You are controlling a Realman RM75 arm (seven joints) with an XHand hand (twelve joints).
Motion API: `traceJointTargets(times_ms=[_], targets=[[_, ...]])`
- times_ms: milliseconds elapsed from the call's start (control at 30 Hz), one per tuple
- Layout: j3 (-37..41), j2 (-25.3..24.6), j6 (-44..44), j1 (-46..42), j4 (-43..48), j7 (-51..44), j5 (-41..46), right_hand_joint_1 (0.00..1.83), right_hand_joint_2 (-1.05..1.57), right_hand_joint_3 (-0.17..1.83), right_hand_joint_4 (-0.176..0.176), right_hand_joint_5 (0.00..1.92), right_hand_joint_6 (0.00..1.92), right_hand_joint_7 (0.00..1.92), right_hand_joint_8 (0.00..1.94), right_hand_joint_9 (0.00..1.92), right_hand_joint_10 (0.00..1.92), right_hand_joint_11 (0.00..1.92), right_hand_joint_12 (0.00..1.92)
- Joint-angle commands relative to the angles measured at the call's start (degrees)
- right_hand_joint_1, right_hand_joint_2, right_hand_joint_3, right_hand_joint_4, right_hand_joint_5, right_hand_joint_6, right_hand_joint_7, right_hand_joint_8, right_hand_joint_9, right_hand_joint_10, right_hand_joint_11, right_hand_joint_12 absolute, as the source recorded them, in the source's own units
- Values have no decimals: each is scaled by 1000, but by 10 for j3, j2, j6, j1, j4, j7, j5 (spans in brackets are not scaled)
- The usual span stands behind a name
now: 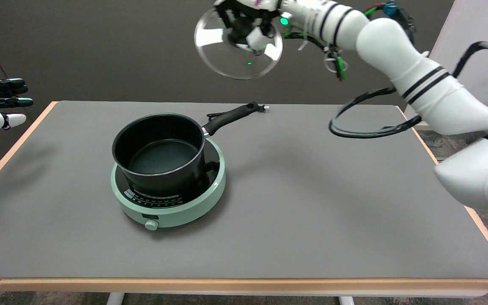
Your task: Pick up the pot lid.
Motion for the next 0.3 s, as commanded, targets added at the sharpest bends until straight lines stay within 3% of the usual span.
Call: traceJointTargets(times_ms=[33,300], targets=[[75,131,21,-82,-28,1,-53,1366,773,802,176,601,1487,896,1398,827,1560,731,1619],[134,176,37,-173,-24,1,-53,1365,787,776,176,610,1469,892,1394,828,1557,732,1618]])
